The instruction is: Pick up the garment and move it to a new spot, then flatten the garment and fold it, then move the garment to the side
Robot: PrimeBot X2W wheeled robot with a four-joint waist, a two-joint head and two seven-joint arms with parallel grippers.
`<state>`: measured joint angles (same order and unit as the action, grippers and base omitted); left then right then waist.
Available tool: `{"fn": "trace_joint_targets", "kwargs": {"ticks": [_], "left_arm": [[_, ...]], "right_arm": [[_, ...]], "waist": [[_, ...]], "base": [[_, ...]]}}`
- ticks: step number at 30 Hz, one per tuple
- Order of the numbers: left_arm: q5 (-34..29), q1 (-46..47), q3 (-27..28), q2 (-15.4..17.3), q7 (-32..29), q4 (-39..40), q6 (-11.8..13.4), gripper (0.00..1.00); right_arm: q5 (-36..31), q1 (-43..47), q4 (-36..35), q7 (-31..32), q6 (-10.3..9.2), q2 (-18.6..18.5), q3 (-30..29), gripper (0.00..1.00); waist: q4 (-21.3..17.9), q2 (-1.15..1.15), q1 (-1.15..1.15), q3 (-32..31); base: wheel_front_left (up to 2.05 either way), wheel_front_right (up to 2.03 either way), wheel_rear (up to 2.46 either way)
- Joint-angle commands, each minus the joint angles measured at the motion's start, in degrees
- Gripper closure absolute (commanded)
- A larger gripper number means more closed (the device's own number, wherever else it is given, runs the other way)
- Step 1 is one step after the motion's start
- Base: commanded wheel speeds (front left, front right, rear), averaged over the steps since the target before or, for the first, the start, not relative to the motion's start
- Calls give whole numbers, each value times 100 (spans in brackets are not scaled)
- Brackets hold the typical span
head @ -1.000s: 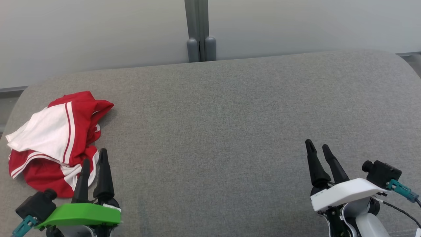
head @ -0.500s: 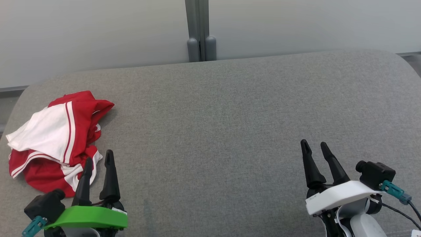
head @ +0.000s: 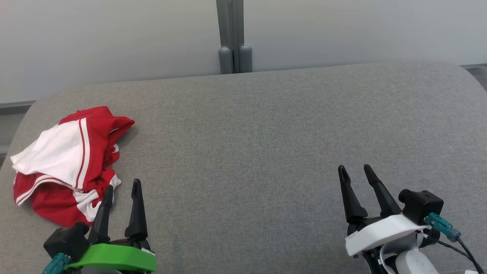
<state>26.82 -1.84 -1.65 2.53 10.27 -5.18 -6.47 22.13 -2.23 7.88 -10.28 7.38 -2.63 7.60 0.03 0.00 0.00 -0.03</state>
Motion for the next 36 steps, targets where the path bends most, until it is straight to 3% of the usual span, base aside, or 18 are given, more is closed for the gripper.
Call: {"fn": "trace_joint_targets", "kwargs": {"ticks": [1,36], "left_arm": [[-195,-51,-8,44,57,35,17,0],[-1716,-278,-195,52,460,-6,-24,0]], "right_arm": [[-180,34,-43,-59,16,-28,40,0],[-1680,175,12,-457,18,-35,153,0]], "waist": [[4,0,0,-13],[1,0,0,-103]], "base": [[0,0,0],[0,0,0]]}}
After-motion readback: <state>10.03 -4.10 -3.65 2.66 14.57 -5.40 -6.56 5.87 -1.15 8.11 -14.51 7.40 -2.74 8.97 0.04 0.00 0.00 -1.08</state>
